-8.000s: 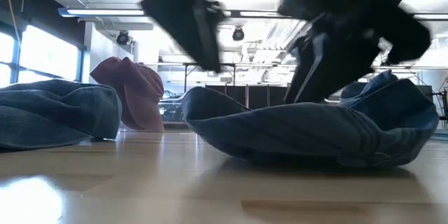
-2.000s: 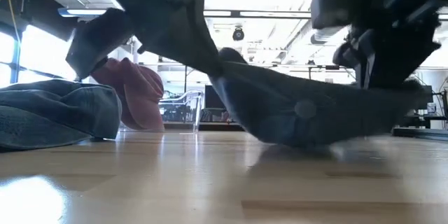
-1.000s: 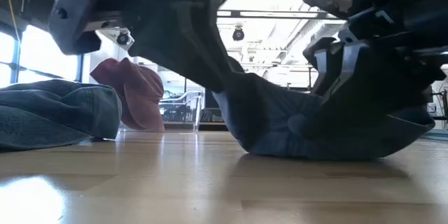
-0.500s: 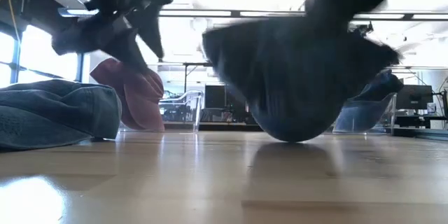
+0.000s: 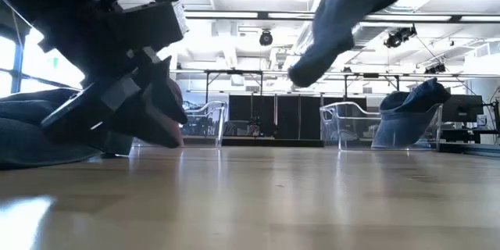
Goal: Pick & Place hat
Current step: Put the top blue cap into the right transparent bin
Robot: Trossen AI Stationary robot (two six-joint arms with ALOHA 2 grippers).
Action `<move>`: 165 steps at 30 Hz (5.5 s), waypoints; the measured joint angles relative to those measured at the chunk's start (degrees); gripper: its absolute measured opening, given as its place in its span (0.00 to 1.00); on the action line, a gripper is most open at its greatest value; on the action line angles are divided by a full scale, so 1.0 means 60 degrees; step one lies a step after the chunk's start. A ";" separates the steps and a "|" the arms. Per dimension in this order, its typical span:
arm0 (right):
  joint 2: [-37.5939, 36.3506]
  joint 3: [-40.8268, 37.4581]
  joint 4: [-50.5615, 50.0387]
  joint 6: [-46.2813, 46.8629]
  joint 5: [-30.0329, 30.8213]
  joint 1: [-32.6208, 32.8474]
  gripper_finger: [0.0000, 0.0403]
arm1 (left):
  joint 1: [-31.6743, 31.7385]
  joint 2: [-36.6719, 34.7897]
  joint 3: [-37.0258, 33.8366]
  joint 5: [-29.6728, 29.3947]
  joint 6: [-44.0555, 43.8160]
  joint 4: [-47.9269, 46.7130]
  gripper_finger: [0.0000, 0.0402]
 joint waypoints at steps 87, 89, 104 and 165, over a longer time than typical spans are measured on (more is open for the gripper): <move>0.2661 0.0426 -0.4291 -0.1902 -0.4661 -0.8656 0.00 | 0.0510 0.0000 -0.0050 0.1097 0.1495 0.2094 0.51; 0.2481 0.0426 -0.5311 -0.1886 -0.6044 -0.8571 0.00 | 0.0510 0.0000 -0.0050 0.1097 0.1474 0.2125 0.51; 0.2465 -0.1464 -0.4364 -0.3029 -0.1298 -0.8311 0.00 | 0.0512 0.0000 -0.0050 0.1226 0.1554 0.2335 0.51; 0.2028 -0.1351 -0.5210 -0.3256 -0.1886 -0.7531 0.00 | 0.0510 0.0000 -0.0046 0.1354 0.1576 0.2348 0.51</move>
